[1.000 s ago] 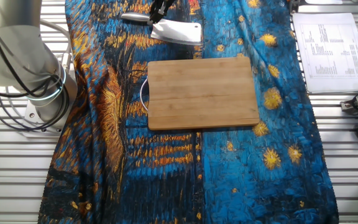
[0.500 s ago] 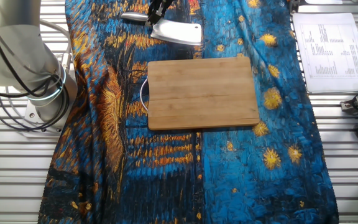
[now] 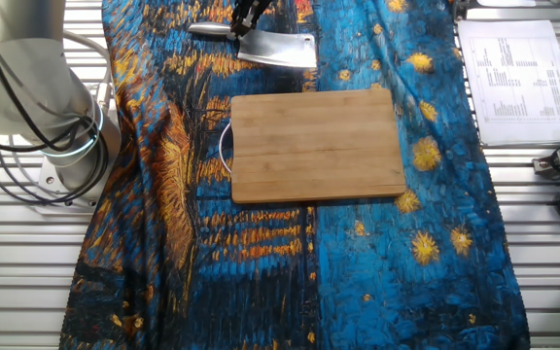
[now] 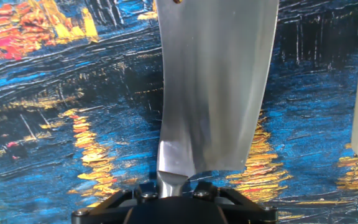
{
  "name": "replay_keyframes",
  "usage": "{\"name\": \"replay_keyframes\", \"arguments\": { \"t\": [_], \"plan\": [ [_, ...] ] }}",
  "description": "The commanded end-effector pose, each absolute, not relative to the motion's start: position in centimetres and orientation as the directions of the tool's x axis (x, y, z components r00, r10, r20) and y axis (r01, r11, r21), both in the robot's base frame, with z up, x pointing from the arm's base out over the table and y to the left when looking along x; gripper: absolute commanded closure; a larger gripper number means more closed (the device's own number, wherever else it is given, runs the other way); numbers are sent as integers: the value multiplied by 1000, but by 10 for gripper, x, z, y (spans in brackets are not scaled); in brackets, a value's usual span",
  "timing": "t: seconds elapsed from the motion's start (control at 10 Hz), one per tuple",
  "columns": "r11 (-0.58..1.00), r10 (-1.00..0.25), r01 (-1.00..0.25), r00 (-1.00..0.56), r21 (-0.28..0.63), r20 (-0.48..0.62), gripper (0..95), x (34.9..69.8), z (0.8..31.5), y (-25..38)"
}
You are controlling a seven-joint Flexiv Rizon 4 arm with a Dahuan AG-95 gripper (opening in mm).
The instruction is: Put the knife on the cutting board
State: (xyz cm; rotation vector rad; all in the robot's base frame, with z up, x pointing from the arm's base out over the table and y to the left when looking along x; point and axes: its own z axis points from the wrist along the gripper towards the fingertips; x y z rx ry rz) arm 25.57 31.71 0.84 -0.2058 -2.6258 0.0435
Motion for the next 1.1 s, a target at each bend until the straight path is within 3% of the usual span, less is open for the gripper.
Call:
{"name": "replay_keyframes", "arguments": {
  "t": [0.1,0.2,1.1],
  "plan": [
    [987,158,140,-862,-74,481,760,256,7,317],
    [986,164,144,-860,-78,483,950,256,8,316],
    [986,164,144,-860,-78,483,950,256,8,316]
  ]
}}
